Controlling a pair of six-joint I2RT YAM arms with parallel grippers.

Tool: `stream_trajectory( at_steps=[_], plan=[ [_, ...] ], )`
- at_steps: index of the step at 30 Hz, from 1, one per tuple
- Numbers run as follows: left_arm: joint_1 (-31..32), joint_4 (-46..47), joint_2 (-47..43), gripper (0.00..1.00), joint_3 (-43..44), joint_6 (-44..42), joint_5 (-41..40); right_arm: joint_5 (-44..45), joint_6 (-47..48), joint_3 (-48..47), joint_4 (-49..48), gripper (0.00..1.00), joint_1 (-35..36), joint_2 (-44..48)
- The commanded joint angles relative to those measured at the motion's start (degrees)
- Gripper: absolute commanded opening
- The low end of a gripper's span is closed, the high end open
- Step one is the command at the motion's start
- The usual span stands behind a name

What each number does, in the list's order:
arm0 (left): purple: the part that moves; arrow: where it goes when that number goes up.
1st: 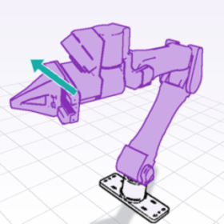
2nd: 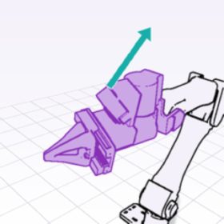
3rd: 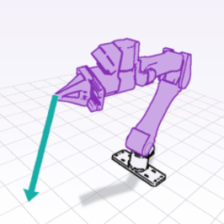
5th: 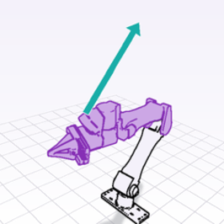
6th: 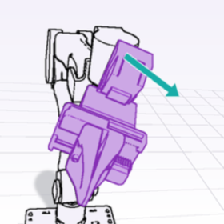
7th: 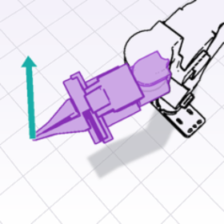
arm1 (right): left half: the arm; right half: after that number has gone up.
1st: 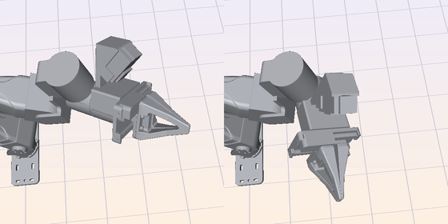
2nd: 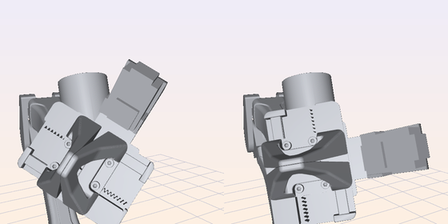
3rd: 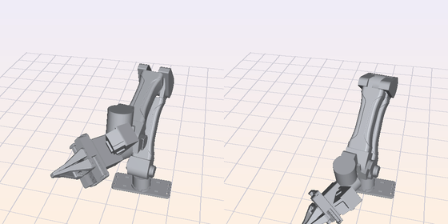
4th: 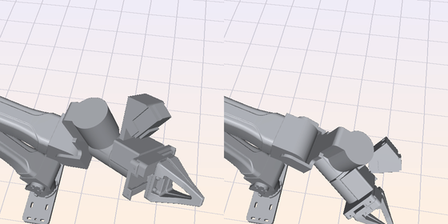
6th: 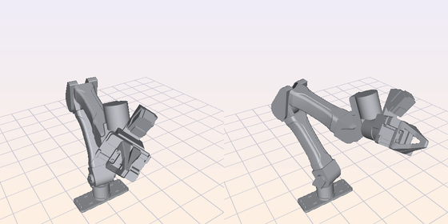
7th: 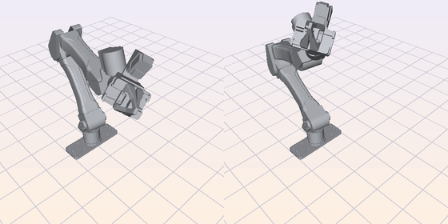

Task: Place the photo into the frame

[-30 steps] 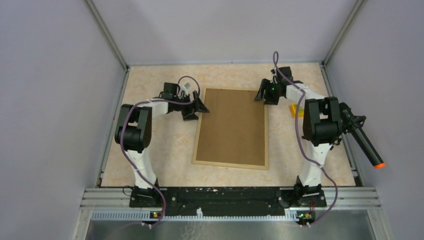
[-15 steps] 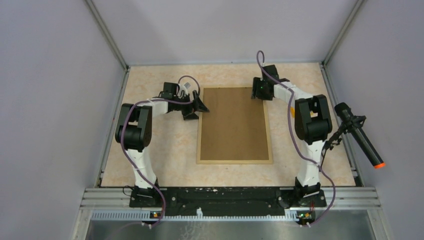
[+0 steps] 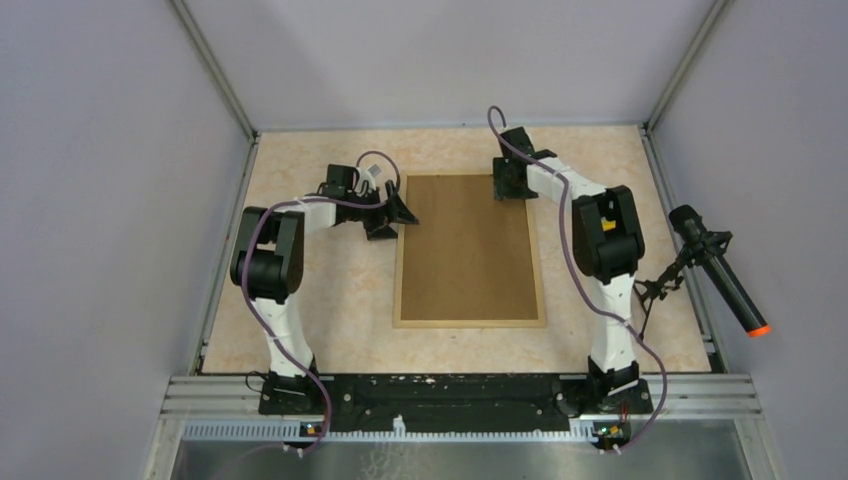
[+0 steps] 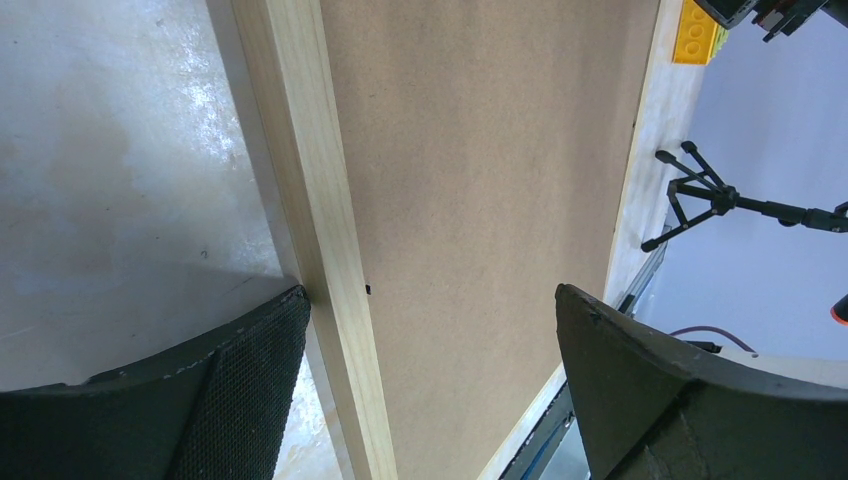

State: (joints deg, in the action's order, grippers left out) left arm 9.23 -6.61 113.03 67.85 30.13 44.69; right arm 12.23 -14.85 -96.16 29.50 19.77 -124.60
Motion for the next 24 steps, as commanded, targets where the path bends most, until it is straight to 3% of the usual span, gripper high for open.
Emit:
stream_trajectory(
  at_steps=[1, 14, 18, 24],
  plan=[
    [0.87, 0.38, 1.46, 0.96, -0.62, -0.86, -0.91, -2.61, -0.09, 2.04, 14.63, 0.61, 3.34, -7.11],
    [0.86, 0.06, -1.02, 0.98, -2.26, -1.57, -1.36, 3.06, 2.95, -3.66, 20.76, 0.70, 8.66, -6.68],
    [0.87, 0.11, -1.40, 0.98, -2.38, -1.43, -1.01, -2.90, 1.95, -3.39, 18.67, 0.73, 8.49, -2.57],
    [0.79, -0.14, -1.94, 0.99, -2.48, -2.12, -1.54, -19.29, -2.72, 2.76, 10.09, 0.76, 2.79, 8.09]
  ],
)
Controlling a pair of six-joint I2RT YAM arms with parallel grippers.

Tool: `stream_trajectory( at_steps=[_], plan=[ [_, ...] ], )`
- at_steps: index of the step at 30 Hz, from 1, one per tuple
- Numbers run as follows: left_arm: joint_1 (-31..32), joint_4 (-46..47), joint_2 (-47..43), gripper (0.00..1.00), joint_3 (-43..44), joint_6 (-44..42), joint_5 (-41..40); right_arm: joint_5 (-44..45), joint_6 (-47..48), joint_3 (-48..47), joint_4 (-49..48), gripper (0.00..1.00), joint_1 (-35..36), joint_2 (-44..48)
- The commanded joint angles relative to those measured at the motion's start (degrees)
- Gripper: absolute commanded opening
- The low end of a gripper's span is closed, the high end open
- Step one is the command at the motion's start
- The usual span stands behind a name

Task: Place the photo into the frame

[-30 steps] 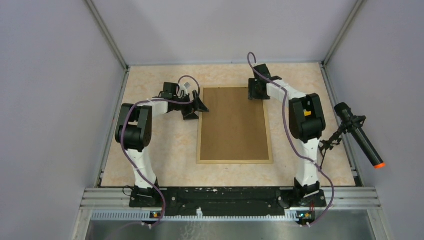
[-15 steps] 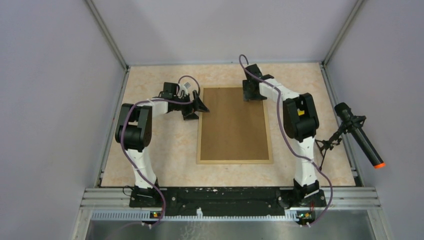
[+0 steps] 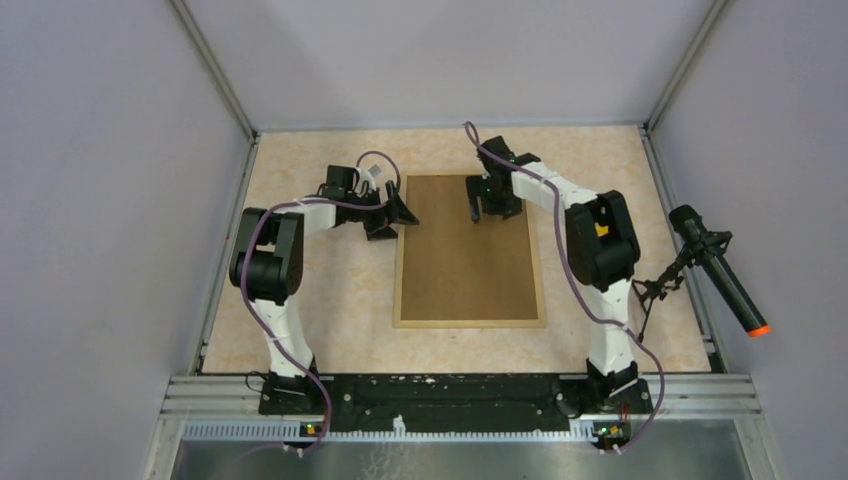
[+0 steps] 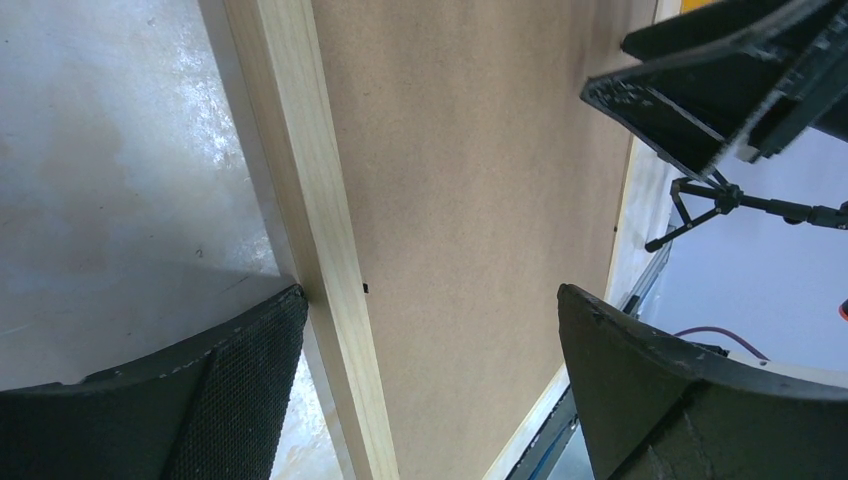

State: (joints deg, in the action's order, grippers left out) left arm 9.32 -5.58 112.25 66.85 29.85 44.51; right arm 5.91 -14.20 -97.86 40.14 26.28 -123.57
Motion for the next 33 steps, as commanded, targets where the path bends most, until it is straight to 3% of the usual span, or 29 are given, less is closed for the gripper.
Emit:
stream_trajectory(
  at_steps=[1, 6, 12, 16, 19, 23, 28, 33],
  plan=[
    [0.74, -1.18, -1.15, 0.99, -1.41, -2.08, -1.36, -13.85, -3.74, 5.57, -1.53, 0.77, -4.92, 8.72],
    [0.71, -2.34, -1.58, 0.99, -0.83, -3.48, -2.66, -13.29, -2.87, 10.35, 0.33, 0.80, -10.78, 12.80],
    [0.80, -4.22, -2.05, 0.95, -0.59, -4.91, -4.58, -12.47, -3.45, 24.46, -5.38, 0.78, -14.98, 18.52],
    [0.86, -6.10, -2.58, 0.90, -1.52, -6.14, -5.60, -14.52, -4.08, 30.57, -9.29, 0.71, -15.38, 20.44],
    [1.51, -6.56, -3.22, 0.89, -3.41, -6.18, -5.93, -21.79, -5.43, 34.98, -13.36, 0.61, -15.21, 21.51],
    [2.27, -5.66, -5.14, 0.88, -8.09, -5.21, -3.47, -25.84, -7.49, 40.64, -15.50, 0.55, -10.41, 24.96],
    [2.20, -11.30, -11.18, 0.91, -12.46, -10.52, -6.51, -26.08, -14.81, 48.87, -16.90, 0.56, 0.29, 37.22],
    [1.54, -16.59, -14.06, 0.96, -11.72, -13.23, -11.78, -19.14, -16.41, 50.18, -12.32, 0.70, -1.48, 47.27]
  ],
)
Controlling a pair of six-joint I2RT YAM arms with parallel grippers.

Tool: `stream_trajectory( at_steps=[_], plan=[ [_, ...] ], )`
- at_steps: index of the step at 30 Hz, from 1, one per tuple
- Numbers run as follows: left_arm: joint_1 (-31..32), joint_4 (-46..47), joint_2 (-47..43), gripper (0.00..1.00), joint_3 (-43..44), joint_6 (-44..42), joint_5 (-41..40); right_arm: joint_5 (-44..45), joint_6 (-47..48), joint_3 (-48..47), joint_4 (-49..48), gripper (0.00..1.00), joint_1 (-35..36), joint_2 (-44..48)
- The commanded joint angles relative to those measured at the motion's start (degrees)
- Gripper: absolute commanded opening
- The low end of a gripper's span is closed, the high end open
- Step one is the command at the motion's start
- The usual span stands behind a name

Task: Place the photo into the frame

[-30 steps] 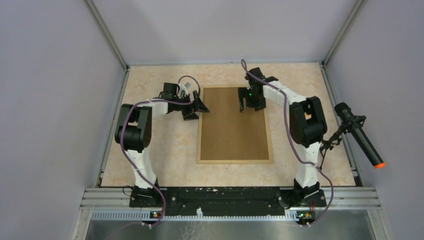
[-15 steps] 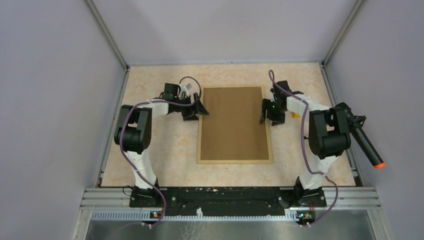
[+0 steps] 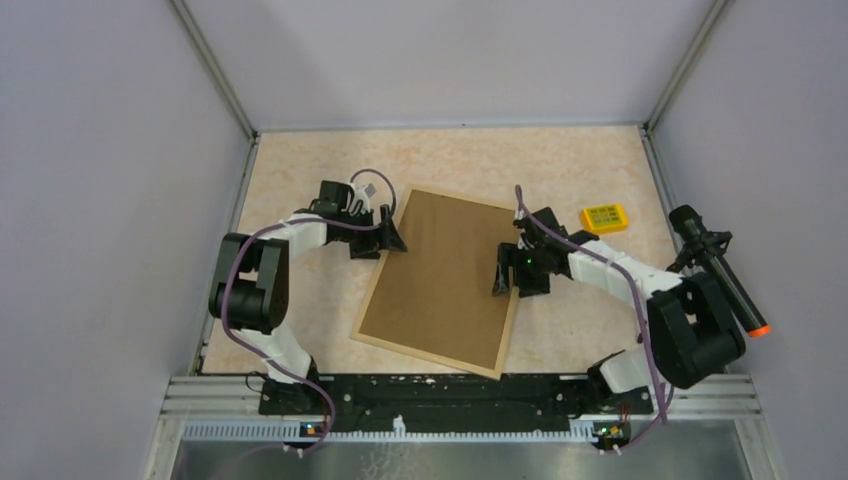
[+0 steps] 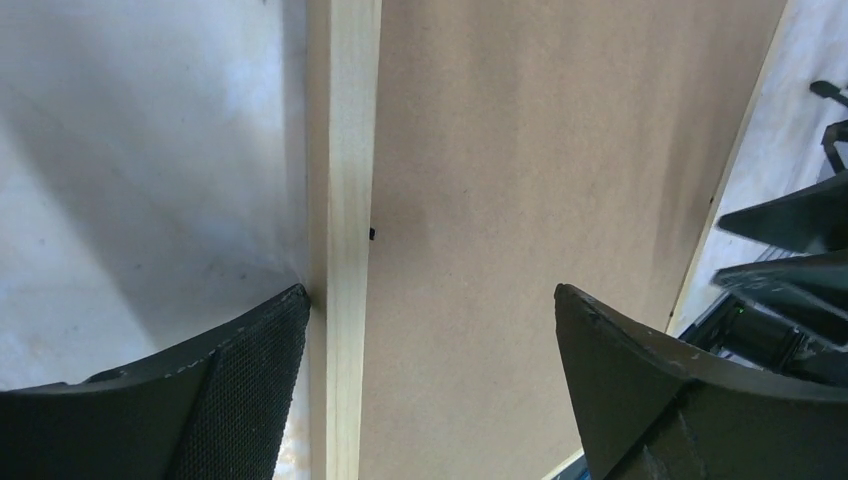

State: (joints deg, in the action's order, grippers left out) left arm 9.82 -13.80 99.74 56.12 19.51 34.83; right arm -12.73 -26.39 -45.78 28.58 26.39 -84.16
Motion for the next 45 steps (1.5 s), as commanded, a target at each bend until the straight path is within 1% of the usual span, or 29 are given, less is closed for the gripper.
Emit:
stream_trajectory(
  at_steps=[1, 4, 7, 10, 14, 16, 20, 23, 30, 36, 45],
  plan=[
    [0.81, -8.77, -1.72, 0.97, -0.55, -2.97, -2.77, 0.07, -2.75, -2.80, 1.12, 0.71, -3.82, 8.18],
    [0.06, -10.31, -0.87, 0.98, 1.90, -3.25, -4.51, -2.89, 0.97, -6.80, 3.39, 0.72, -11.33, 6.79],
    [-0.14, -12.11, 1.30, 0.98, 7.43, -3.02, -6.94, -2.55, 2.78, -11.51, 4.26, 0.72, -14.65, 4.08],
    [-0.16, -10.41, 4.48, 0.98, 12.60, -0.89, -6.28, -4.66, 2.44, -14.68, 1.82, 0.69, -17.58, -0.18],
    [-0.16, -7.12, 10.89, 0.95, 18.46, 1.97, -3.08, -6.96, 2.09, -17.93, -1.81, 0.61, -19.39, -7.72],
    [-0.16, -6.18, 14.16, 0.94, 20.87, 2.55, -1.11, -9.96, 2.26, -19.06, -3.76, 0.57, -19.44, -11.26],
    [-0.15, -4.95, 18.78, 0.93, 24.27, 2.66, 2.53, -12.35, 1.60, -20.30, -6.98, 0.48, -19.44, -15.45],
    [-0.16, -3.81, 20.19, 0.91, 23.76, 2.44, 3.92, -12.31, 0.90, -21.00, -8.22, 0.46, -19.49, -16.65],
    [-0.16, -2.25, 19.09, 0.91, 20.42, 1.68, 3.53, -10.53, 0.50, -21.56, -7.47, 0.43, -19.53, -19.27],
    [-0.16, -2.38, 18.77, 0.91, 20.03, 1.93, 3.58, -7.25, -0.37, -21.49, -6.42, 0.44, -19.49, -20.59],
    [0.02, -1.29, 19.08, 0.91, 19.50, 3.24, 4.81, -6.16, -2.36, -20.14, -7.96, 0.46, -18.09, -24.23]
  ],
)
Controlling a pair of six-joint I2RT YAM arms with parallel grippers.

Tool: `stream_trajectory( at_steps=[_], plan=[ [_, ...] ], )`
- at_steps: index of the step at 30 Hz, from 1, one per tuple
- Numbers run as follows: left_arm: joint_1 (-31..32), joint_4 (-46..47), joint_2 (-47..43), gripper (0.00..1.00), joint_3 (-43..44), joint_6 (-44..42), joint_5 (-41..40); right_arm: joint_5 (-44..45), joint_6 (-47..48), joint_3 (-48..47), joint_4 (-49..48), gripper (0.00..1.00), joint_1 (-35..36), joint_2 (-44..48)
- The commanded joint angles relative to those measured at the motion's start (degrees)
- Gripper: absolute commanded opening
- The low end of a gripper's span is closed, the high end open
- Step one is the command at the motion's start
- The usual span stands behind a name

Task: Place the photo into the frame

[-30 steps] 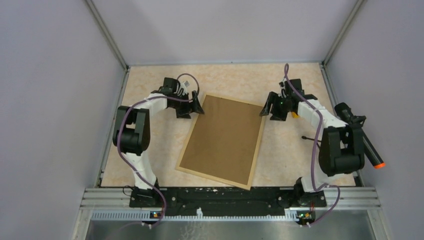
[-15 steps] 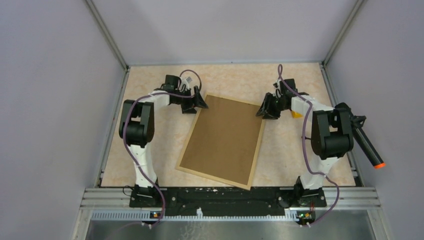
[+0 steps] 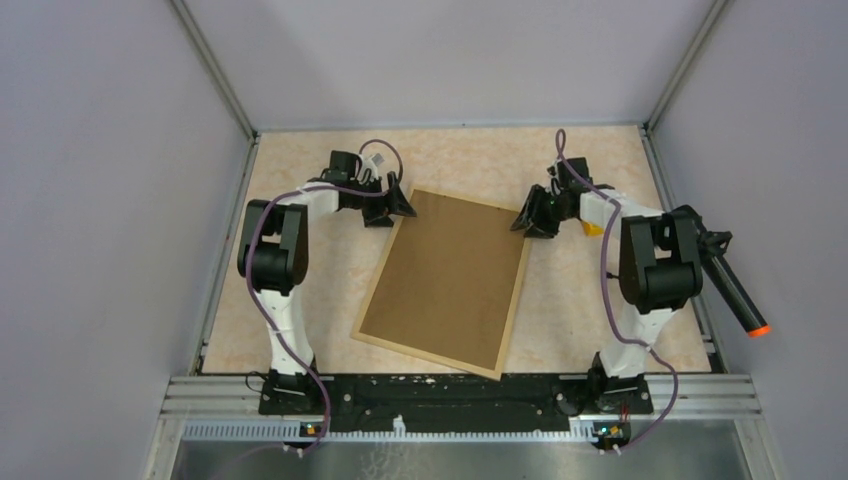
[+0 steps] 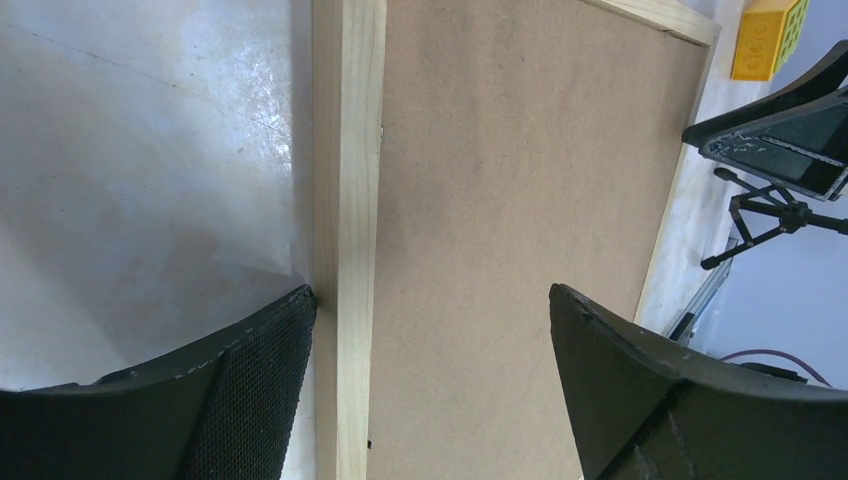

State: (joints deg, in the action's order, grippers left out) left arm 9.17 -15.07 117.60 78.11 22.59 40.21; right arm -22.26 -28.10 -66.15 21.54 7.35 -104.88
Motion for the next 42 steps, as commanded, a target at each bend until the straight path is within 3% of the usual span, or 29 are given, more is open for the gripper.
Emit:
stream_trajectory(
  at_steps=[1, 12, 18, 22, 31, 42],
  plan=[
    [0.74, 0.22, 1.45, 0.91, -2.53, 0.48, 0.14, 3.67, -1.06, 0.57, -1.31, 0.46, 1.38, -3.68],
    [2.02, 2.54, 2.79, 0.90, -3.70, 2.78, 3.14, 5.53, -3.82, -0.40, -3.31, 0.47, 8.01, -7.13],
    [2.08, 2.38, 2.19, 0.91, -3.96, 2.98, 2.88, 11.22, -0.73, -3.54, 1.57, 0.47, 10.19, -7.79],
    [1.94, 1.37, 0.54, 0.92, -4.10, 2.55, -0.13, 16.72, 4.55, -3.50, 7.30, 0.48, 10.35, -2.07],
    [1.73, 0.55, -1.00, 0.94, -4.20, 2.37, -2.33, 16.04, 8.37, 0.61, 11.44, 0.48, 10.51, 5.29],
    [1.77, 1.12, -0.71, 0.94, -4.64, 2.66, -1.18, 19.32, 5.69, 1.55, 6.25, 0.47, 12.16, -3.34]
  ],
)
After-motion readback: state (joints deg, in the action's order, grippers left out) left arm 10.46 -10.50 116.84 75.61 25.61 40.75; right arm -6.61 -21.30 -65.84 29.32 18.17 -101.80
